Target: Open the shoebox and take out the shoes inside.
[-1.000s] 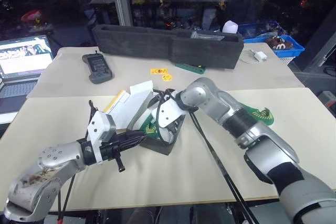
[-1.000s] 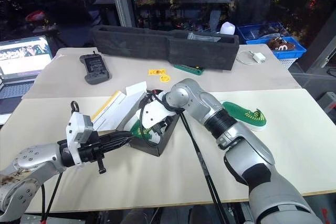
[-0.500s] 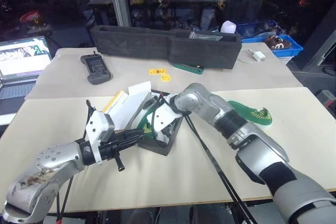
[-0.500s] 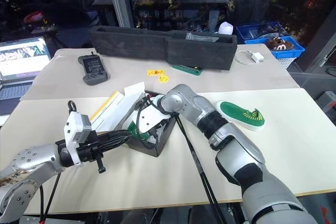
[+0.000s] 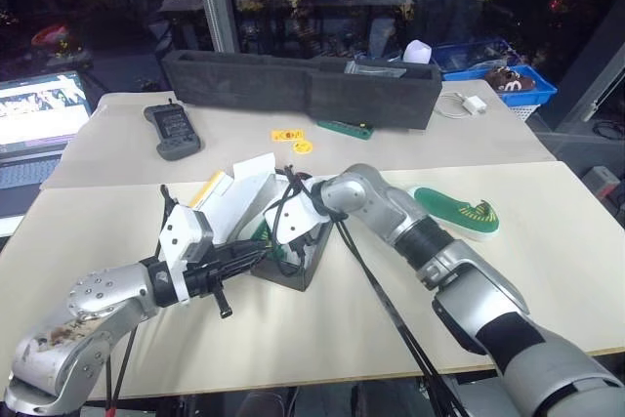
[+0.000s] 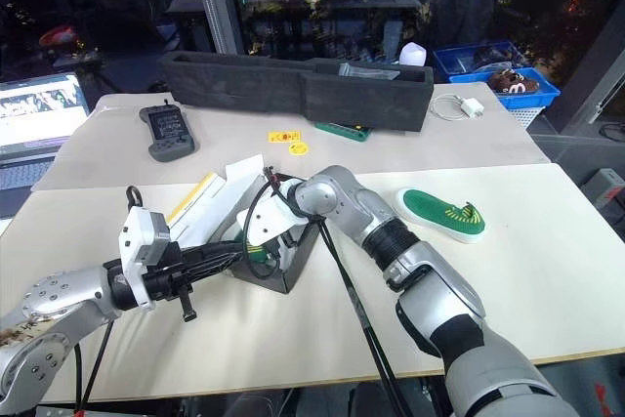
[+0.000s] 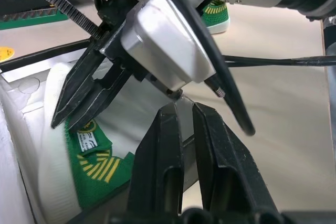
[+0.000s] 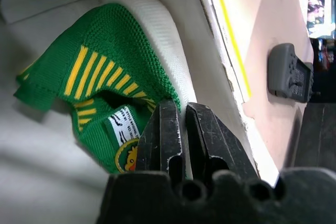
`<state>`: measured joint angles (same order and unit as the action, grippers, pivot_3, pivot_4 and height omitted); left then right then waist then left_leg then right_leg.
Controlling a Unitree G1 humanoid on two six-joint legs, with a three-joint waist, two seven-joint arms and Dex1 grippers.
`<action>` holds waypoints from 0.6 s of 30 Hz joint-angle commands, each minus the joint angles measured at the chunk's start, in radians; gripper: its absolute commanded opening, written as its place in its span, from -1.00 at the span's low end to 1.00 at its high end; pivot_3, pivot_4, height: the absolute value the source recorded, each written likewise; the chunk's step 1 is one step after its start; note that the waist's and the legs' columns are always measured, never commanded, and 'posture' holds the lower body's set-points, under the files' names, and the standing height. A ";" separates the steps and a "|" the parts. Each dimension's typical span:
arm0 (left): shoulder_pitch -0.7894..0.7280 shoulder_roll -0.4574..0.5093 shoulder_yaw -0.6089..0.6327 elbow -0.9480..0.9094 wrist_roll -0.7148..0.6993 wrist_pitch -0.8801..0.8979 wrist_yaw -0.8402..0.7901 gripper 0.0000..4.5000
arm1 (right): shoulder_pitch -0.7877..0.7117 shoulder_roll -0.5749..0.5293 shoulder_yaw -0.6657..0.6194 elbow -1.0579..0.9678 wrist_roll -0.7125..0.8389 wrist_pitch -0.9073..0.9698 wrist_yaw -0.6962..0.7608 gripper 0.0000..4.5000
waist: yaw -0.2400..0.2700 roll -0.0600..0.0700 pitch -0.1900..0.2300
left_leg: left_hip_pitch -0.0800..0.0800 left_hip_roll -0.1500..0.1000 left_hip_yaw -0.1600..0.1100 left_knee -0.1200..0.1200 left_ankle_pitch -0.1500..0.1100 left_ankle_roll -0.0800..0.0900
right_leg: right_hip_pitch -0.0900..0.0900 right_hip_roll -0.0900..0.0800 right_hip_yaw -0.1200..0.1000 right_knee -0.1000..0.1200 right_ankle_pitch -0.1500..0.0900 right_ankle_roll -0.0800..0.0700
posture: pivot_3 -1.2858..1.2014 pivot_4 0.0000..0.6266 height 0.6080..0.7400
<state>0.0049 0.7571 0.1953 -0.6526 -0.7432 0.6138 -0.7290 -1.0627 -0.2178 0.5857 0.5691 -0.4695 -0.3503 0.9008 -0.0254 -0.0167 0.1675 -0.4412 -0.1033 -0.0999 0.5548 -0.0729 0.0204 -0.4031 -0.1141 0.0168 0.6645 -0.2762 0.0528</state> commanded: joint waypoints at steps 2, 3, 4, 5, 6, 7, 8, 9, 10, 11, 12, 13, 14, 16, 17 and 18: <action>-0.016 0.011 0.019 -0.023 -0.010 -0.004 -0.002 -0.78 | 0.060 0.024 0.017 -0.042 -0.003 0.052 0.011 -0.97 | -0.002 0.000 0.000 | 0.000 0.000 0.000 0.000 0.000 0.000 | 0.000 0.000 0.000 0.000 0.000 0.000 | 0.03 -0.52 0.93; -0.017 0.011 0.019 -0.023 -0.010 -0.004 -0.002 -0.78 | 0.065 0.022 0.017 -0.050 -0.005 0.056 0.012 -0.97 | -0.004 0.000 0.000 | 0.000 0.000 0.000 0.000 0.000 0.000 | 0.000 0.000 0.000 0.000 0.000 0.000 | 0.03 -0.52 0.93; -0.018 0.012 0.018 -0.022 -0.010 -0.004 -0.003 -0.78 | 0.072 0.020 0.005 -0.074 0.014 0.067 0.023 -0.97 | -0.005 0.000 0.000 | 0.000 0.000 0.000 0.000 0.000 0.000 | 0.000 0.000 0.000 0.000 0.000 0.000 | 0.03 -0.52 0.93; -0.019 0.012 0.017 -0.021 -0.010 -0.005 -0.003 -0.78 | 0.079 0.018 -0.011 -0.102 0.037 0.083 0.037 -0.97 | -0.006 0.000 0.000 | 0.000 0.000 0.000 0.000 0.000 0.000 | 0.000 0.000 0.000 0.000 0.000 0.001 | 0.03 -0.52 0.93; -0.020 0.013 0.017 -0.020 -0.010 -0.005 -0.004 -0.78 | 0.084 0.014 -0.027 -0.128 0.061 0.099 0.052 -0.97 | -0.006 0.000 0.000 | 0.000 0.001 0.000 0.000 0.000 0.000 | 0.000 0.000 0.000 0.000 0.000 0.001 | 0.03 -0.52 0.93; -0.021 0.013 0.016 -0.020 -0.010 -0.005 -0.004 -0.78 | 0.088 0.007 -0.045 -0.156 0.086 0.114 0.068 -0.97 | -0.007 0.000 0.000 | 0.000 0.001 0.000 0.000 0.000 0.000 | 0.000 0.000 0.000 0.000 0.000 0.000 | 0.03 -0.52 0.93; -0.022 0.013 0.015 -0.019 -0.010 -0.005 -0.004 -0.78 | 0.088 -0.002 -0.063 -0.180 0.105 0.126 0.080 -0.97 | -0.008 0.000 0.000 | 0.000 0.001 0.000 0.000 0.000 0.000 | 0.000 0.000 0.000 0.000 0.000 0.001 | 0.03 -0.52 0.93; -0.023 0.013 0.014 -0.019 -0.009 -0.005 -0.004 -0.78 | 0.086 -0.011 -0.077 -0.200 0.119 0.139 0.092 -0.97 | -0.008 0.000 0.000 | 0.000 0.001 0.000 0.000 0.000 0.000 | 0.000 0.000 0.000 0.000 0.000 0.001 | 0.03 -0.52 0.93; -0.024 0.013 0.014 -0.018 -0.009 -0.005 -0.005 -0.78 | 0.083 -0.022 -0.088 -0.218 0.131 0.150 0.104 -0.97 | -0.009 0.000 0.000 | 0.000 0.001 0.000 0.000 0.000 -0.001 | 0.000 0.000 0.000 -0.001 0.000 0.001 | 0.03 -0.52 0.93; -0.025 0.013 0.012 -0.017 -0.008 -0.005 -0.006 -0.78 | 0.078 -0.032 -0.101 -0.234 0.145 0.162 0.116 -0.97 | -0.009 0.000 0.000 | 0.000 0.001 0.000 0.000 -0.001 -0.001 | 0.000 0.000 0.000 -0.001 0.001 0.001 | 0.03 -0.52 0.93; -0.026 0.012 0.012 -0.016 -0.008 -0.006 -0.006 -0.78 | 0.074 -0.041 -0.112 -0.248 0.159 0.173 0.124 -0.97 | -0.008 0.000 0.000 | -0.001 0.001 0.000 0.000 -0.001 -0.001 | -0.001 0.000 0.000 -0.001 0.001 0.001 | 0.03 -0.52 0.93; -0.027 0.012 0.011 -0.015 -0.008 -0.006 -0.006 -0.78 | 0.069 -0.049 -0.120 -0.258 0.170 0.181 0.131 -0.97 | -0.008 0.000 0.000 | -0.001 0.001 0.000 0.000 -0.001 -0.001 | -0.001 0.000 0.000 -0.001 0.001 0.001 | 0.03 -0.52 0.93; -0.028 0.012 0.010 -0.014 -0.007 -0.006 -0.007 -0.78 | 0.064 -0.058 -0.129 -0.266 0.180 0.188 0.137 -0.97 | -0.008 0.000 0.000 | -0.001 0.001 0.000 0.000 -0.001 -0.001 | -0.001 0.000 0.000 -0.001 0.001 0.001 | 0.03 -0.52 0.93; -0.030 0.010 0.006 -0.012 -0.005 -0.007 -0.008 -0.78 | 0.052 -0.074 -0.146 -0.272 0.191 0.197 0.138 -0.97 | -0.005 0.000 0.000 | -0.001 0.001 0.000 0.000 -0.001 -0.001 | -0.001 0.000 0.000 -0.001 0.001 0.001 | 0.03 -0.52 0.93; -0.032 0.009 0.004 -0.011 -0.005 -0.008 -0.009 -0.78 | 0.045 -0.082 -0.154 -0.270 0.193 0.196 0.134 -0.97 | -0.004 0.000 0.000 | -0.001 0.001 0.000 0.000 -0.001 -0.001 | -0.001 0.000 0.000 -0.001 0.000 0.001 | 0.03 -0.52 0.93; -0.033 0.009 0.003 -0.010 -0.004 -0.008 -0.009 -0.78 | 0.039 -0.089 -0.160 -0.265 0.192 0.194 0.127 -0.97 | -0.003 0.000 0.000 | -0.001 0.001 0.000 0.001 -0.001 -0.001 | -0.001 0.000 0.000 -0.001 0.000 0.001 | 0.03 -0.52 0.93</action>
<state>-0.0141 0.7602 0.1929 -0.6516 -0.7472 0.6142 -0.7332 -0.9785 -0.2980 0.4761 0.3406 -0.3013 -0.1623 1.0405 -0.0284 -0.0169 0.1677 -0.4429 -0.1026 -0.1000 0.5553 -0.0735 0.0195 -0.4038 -0.1142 0.0164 0.6635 -0.2760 0.0535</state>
